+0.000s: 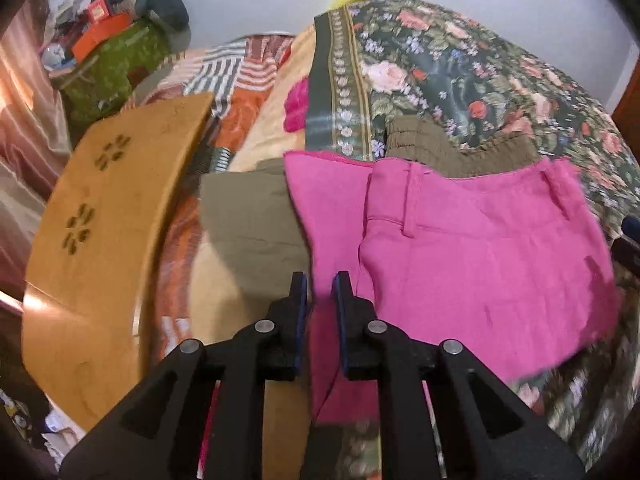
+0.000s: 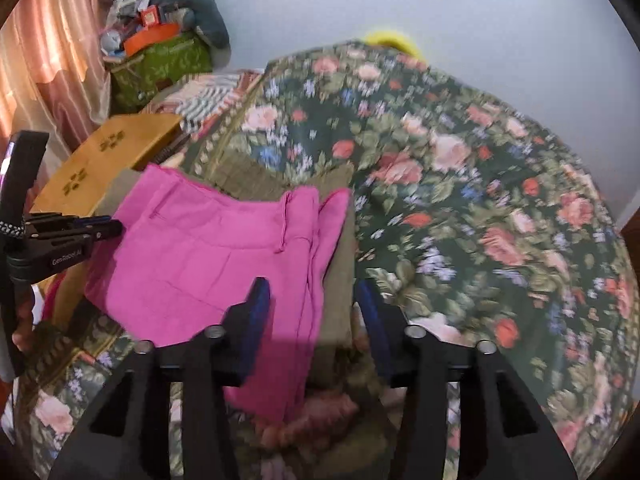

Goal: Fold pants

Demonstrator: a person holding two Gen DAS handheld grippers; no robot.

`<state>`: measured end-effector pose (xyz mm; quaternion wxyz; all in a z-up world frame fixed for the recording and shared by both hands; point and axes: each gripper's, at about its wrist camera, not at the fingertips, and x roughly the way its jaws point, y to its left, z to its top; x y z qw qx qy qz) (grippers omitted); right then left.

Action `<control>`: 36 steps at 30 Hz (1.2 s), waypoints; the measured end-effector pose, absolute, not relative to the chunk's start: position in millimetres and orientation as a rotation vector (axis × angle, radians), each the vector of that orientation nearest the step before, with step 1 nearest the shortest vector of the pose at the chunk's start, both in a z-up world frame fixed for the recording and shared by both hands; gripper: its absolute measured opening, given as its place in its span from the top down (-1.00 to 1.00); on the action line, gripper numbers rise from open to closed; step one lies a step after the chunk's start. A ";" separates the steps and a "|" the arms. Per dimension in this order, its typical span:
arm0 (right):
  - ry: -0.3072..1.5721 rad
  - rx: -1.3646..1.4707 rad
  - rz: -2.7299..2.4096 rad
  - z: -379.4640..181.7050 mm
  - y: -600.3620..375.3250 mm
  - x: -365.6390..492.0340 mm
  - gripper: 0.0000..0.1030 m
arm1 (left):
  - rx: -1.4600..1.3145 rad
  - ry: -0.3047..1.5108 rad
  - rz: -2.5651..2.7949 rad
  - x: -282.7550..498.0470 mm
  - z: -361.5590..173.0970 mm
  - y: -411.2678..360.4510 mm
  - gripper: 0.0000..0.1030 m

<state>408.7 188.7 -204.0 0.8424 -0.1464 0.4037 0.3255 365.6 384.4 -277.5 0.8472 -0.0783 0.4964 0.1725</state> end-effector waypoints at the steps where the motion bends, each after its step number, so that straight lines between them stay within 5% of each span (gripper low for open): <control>1: 0.833 -0.301 0.694 -193.0 183.6 402.0 0.15 | -0.156 1.036 0.357 357.4 -266.2 381.5 0.74; 13: 0.528 -0.177 0.775 -54.4 130.7 294.6 0.15 | -0.114 0.734 0.287 241.6 -101.5 319.4 0.73; 20: 0.364 -0.101 0.820 9.3 86.8 210.9 0.15 | -0.062 0.489 0.272 142.3 -13.9 259.4 0.41; 32: 0.179 -0.040 0.878 38.0 32.7 98.5 0.15 | -0.044 0.239 0.266 7.1 29.2 188.9 0.29; 34: 0.167 -0.036 0.881 35.7 30.0 90.3 0.07 | -0.052 0.222 0.268 -5.0 25.5 181.9 0.05; 36: 0.150 -0.031 0.866 32.6 27.1 82.1 -0.48 | -0.060 0.211 0.269 -14.4 23.1 177.9 -0.16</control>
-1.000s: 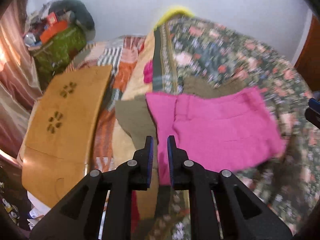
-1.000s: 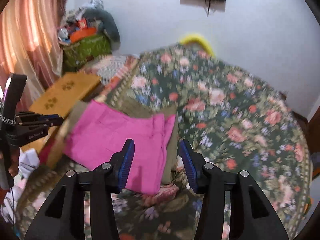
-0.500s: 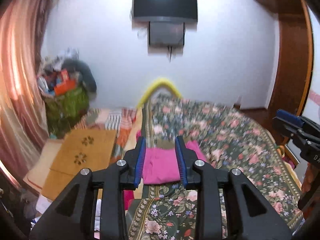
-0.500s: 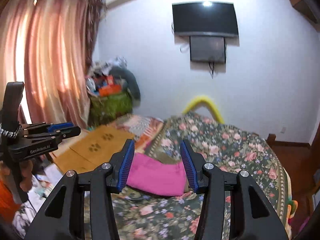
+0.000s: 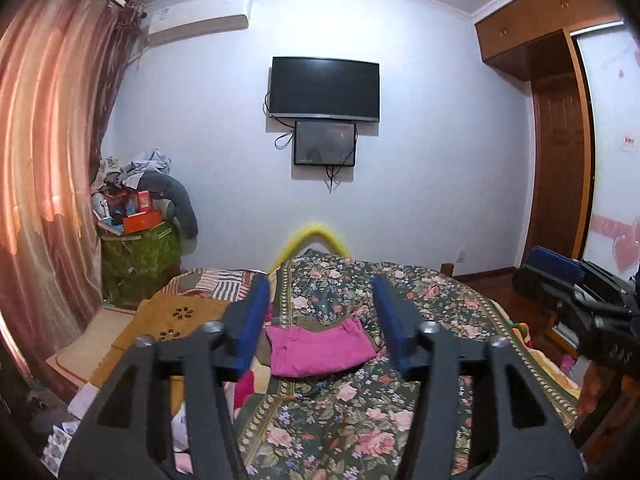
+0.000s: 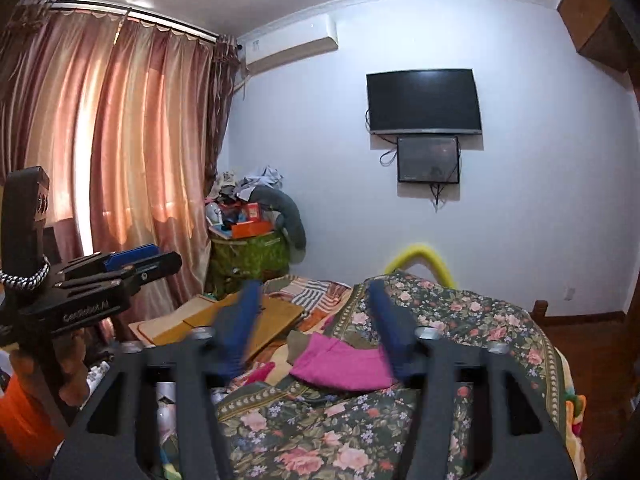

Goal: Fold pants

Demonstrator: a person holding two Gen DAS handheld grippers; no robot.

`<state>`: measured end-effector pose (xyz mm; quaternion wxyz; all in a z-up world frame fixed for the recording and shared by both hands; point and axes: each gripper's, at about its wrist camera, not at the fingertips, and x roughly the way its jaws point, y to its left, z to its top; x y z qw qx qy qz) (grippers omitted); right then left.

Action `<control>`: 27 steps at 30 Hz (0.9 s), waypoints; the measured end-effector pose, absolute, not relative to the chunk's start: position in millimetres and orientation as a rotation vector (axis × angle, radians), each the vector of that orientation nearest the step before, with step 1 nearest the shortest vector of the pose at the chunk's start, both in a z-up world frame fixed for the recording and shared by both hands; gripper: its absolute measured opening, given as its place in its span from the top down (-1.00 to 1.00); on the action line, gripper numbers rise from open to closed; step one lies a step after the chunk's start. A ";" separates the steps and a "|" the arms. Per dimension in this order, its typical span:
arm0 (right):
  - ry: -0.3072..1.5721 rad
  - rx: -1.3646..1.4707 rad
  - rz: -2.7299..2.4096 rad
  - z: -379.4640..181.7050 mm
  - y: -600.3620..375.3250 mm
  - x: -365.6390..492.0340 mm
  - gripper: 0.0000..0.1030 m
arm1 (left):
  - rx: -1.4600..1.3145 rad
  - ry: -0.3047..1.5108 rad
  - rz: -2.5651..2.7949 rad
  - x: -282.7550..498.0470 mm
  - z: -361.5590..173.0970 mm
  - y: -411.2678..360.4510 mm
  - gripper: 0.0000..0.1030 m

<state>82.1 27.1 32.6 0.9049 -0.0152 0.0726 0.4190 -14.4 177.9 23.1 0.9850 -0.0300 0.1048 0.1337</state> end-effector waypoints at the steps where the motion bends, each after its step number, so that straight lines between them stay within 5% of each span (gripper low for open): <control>1: 0.144 -0.028 0.857 31.0 26.5 79.7 -0.56 | -0.064 0.207 0.270 -18.1 21.9 176.0 -0.21; 5: 0.143 -0.028 0.842 28.0 24.8 71.3 -0.63 | -0.084 0.187 0.279 -29.9 18.8 175.3 -0.74; 8: 0.142 -0.021 0.824 28.1 22.4 69.4 -0.93 | -0.088 0.156 0.297 -40.9 18.3 172.8 -0.99; 27: 0.128 -0.003 0.796 25.3 7.0 47.7 -1.00 | -0.032 0.153 0.305 -53.9 13.3 155.5 -0.99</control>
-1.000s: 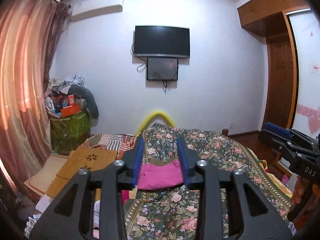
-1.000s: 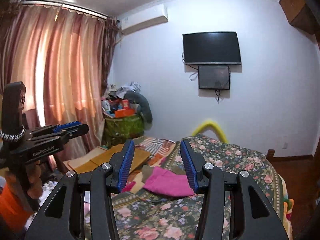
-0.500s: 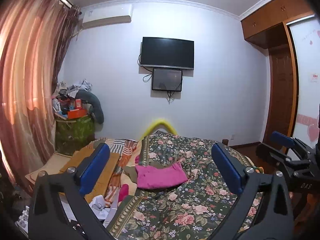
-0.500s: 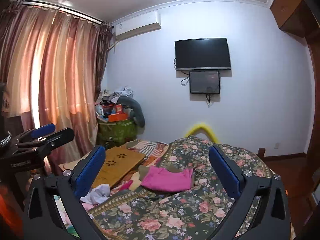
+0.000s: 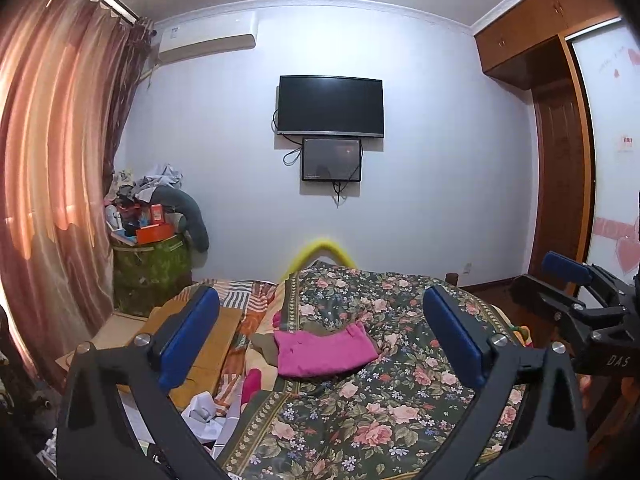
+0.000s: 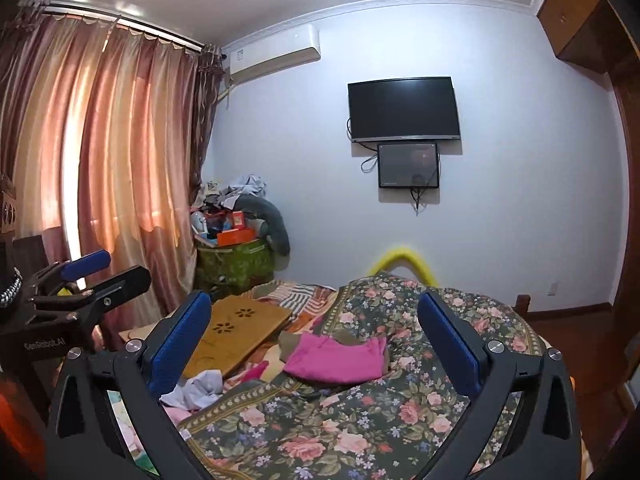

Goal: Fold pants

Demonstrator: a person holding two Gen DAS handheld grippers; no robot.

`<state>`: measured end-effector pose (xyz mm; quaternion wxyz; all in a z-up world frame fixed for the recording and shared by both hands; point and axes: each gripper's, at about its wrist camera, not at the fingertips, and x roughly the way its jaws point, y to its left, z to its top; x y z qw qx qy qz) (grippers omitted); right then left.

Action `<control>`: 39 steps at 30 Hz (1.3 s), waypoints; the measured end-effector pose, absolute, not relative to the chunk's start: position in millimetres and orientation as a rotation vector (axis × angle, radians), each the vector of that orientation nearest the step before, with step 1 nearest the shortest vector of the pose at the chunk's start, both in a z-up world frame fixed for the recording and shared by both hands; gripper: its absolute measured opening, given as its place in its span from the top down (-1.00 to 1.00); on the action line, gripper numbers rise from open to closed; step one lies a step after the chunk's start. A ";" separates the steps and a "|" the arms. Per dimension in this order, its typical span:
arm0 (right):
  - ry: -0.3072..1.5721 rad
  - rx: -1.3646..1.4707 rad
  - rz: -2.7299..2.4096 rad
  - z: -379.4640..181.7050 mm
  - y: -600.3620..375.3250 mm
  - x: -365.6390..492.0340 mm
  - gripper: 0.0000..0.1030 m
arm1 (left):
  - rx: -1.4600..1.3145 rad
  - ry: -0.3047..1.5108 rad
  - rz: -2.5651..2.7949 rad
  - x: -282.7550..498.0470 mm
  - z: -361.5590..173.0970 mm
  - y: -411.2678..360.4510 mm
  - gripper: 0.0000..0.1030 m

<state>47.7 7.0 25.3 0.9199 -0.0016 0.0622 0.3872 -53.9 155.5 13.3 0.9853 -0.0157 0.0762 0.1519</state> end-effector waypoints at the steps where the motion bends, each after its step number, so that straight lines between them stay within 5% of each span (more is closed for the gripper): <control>1: 0.127 -0.002 0.795 25.6 6.4 47.3 -1.00 | -0.032 0.157 0.303 -52.6 12.7 155.4 -0.99; 39: 0.165 0.013 0.792 23.4 3.4 50.5 -1.00 | -0.059 0.225 0.281 -34.7 2.7 165.5 -1.00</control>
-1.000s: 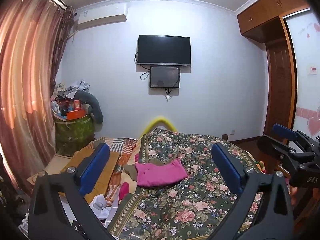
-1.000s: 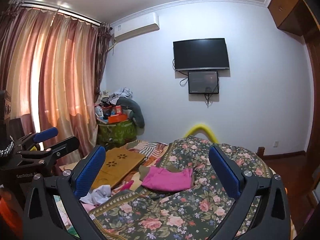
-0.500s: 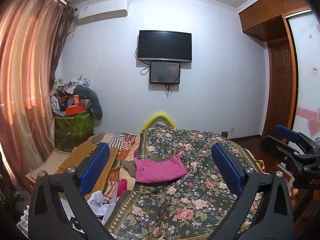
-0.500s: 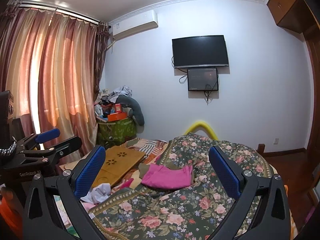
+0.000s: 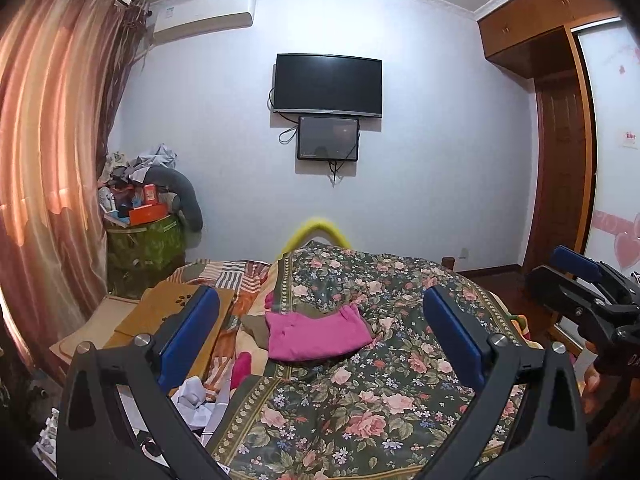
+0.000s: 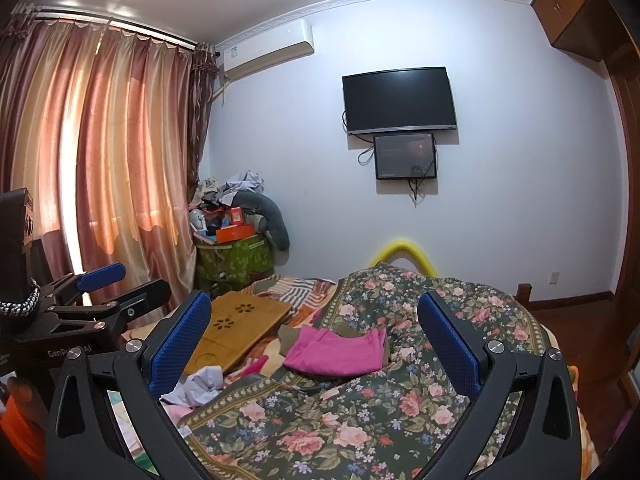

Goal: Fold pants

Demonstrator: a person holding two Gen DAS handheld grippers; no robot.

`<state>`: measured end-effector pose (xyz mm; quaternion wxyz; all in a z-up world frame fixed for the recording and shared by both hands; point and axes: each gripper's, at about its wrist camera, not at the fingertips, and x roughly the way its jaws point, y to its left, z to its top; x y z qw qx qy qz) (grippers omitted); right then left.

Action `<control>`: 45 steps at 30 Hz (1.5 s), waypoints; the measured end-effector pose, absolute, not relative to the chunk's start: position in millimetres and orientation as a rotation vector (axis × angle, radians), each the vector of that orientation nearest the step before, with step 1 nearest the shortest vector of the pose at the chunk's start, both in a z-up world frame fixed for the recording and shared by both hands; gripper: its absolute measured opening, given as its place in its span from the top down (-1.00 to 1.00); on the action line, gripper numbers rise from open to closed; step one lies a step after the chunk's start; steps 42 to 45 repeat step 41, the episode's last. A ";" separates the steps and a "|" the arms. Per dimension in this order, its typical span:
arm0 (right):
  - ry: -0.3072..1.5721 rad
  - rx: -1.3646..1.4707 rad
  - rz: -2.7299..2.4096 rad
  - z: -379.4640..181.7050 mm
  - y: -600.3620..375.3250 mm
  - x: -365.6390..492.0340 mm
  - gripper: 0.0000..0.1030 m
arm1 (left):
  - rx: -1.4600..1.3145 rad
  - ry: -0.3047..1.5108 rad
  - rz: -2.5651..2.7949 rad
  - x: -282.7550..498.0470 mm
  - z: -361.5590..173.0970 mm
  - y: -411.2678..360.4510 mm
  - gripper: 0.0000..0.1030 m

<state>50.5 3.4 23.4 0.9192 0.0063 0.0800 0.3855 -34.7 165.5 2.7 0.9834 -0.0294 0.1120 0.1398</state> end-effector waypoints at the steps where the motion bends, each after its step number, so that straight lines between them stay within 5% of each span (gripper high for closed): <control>1: 0.165 0.014 0.791 23.4 3.3 50.6 -1.00 | -0.059 0.226 0.279 -34.4 2.5 165.5 -1.00; 45: 0.179 0.020 0.781 22.2 4.3 52.2 -1.00 | -0.036 0.253 0.204 -29.4 0.2 162.9 -1.00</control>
